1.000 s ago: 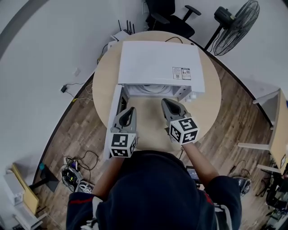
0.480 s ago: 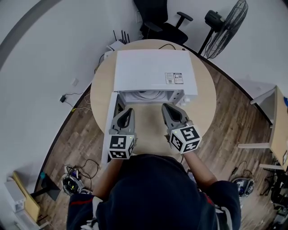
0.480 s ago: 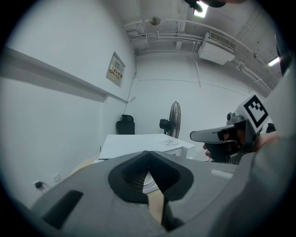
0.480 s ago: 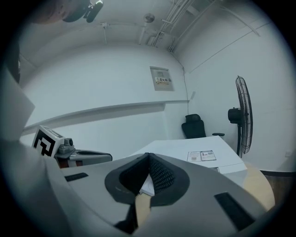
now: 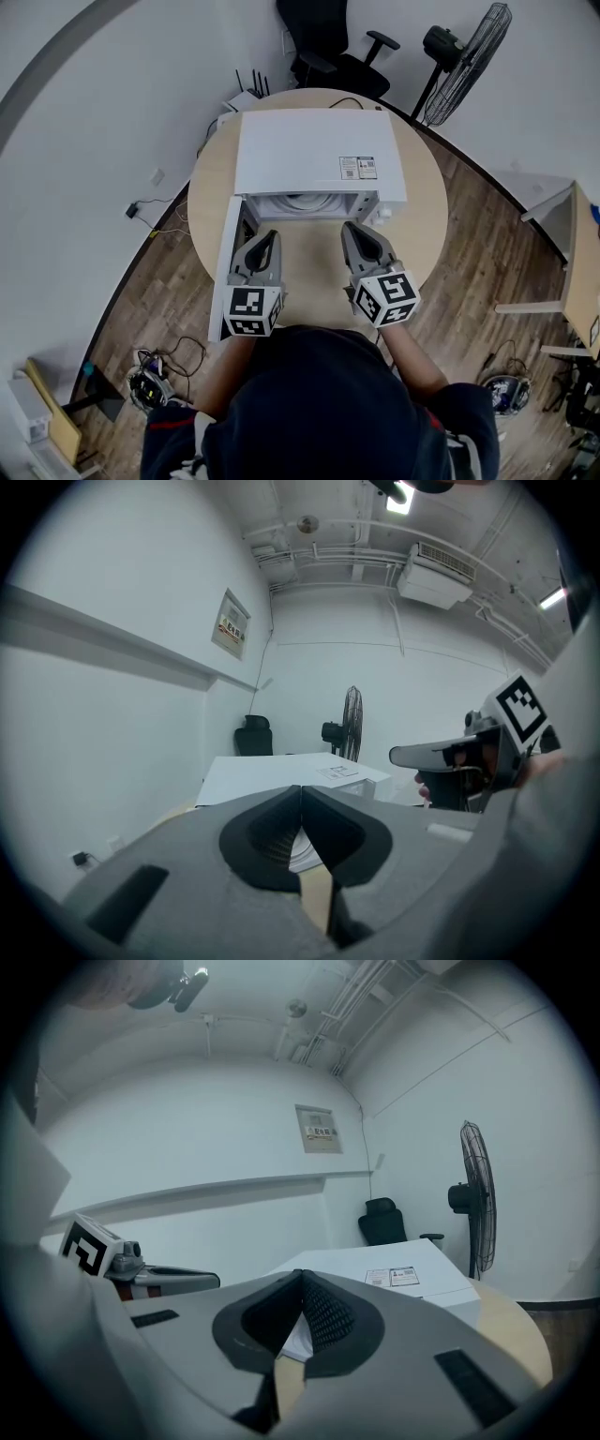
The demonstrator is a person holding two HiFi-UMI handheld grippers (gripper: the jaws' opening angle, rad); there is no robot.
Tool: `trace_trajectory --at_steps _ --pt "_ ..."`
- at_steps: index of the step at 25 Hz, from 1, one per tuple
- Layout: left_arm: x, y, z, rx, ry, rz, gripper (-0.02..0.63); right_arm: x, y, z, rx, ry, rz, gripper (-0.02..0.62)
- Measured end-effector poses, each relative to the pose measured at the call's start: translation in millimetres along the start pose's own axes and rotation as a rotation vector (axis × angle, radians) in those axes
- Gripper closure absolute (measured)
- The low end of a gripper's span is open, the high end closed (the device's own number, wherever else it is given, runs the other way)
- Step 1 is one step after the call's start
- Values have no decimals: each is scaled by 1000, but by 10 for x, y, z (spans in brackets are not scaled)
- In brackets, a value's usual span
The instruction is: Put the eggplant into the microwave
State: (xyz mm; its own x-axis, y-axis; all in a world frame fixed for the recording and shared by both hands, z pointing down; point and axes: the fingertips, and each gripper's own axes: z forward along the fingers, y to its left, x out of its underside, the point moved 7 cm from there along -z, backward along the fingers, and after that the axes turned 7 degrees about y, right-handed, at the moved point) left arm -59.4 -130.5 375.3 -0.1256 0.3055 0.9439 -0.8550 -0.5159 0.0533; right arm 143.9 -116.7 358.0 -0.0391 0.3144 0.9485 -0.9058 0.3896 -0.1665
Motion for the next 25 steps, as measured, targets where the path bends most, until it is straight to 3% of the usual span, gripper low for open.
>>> trace_trajectory --at_steps 25 --pt "12 60 -71 -27 -11 -14 589 97 -126 -70 50 4 0 584"
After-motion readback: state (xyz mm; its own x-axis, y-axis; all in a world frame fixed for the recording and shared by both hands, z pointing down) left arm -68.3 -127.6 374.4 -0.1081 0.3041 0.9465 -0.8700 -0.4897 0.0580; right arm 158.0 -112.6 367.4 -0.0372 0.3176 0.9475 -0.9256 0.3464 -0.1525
